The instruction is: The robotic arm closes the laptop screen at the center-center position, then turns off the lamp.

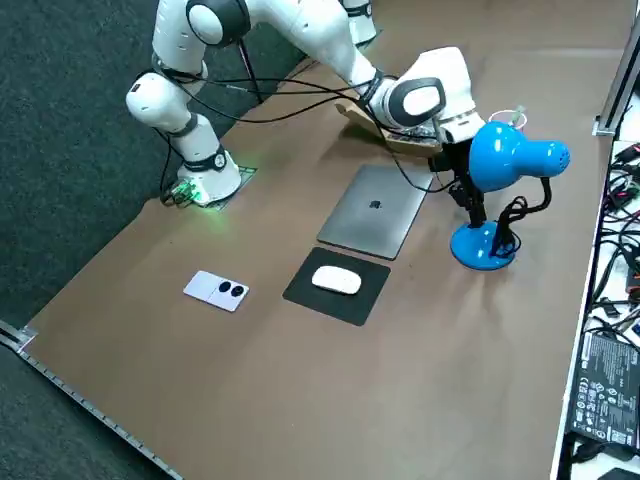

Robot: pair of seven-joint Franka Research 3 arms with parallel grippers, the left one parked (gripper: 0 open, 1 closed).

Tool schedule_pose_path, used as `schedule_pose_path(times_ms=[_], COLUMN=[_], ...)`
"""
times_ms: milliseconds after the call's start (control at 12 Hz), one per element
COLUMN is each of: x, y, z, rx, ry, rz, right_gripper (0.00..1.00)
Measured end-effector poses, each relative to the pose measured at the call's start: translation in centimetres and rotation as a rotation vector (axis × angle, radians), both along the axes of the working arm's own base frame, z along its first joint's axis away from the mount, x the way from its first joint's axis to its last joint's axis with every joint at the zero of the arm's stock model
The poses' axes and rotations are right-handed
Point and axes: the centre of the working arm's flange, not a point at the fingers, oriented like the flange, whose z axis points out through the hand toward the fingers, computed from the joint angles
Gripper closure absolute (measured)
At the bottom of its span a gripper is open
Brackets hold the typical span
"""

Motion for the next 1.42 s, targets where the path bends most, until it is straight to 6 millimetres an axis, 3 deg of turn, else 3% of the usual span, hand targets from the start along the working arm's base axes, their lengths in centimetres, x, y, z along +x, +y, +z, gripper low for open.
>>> schedule_pose_path(times_ms=[750, 1417], x=[0.0, -0.4], y=[1.2, 4.0], z=[0.6, 6.2], rx=[-0.001, -0.07], ry=[-0.008, -0.011], rz=[0.027, 0.022], right_gripper=[0.98, 0.98])
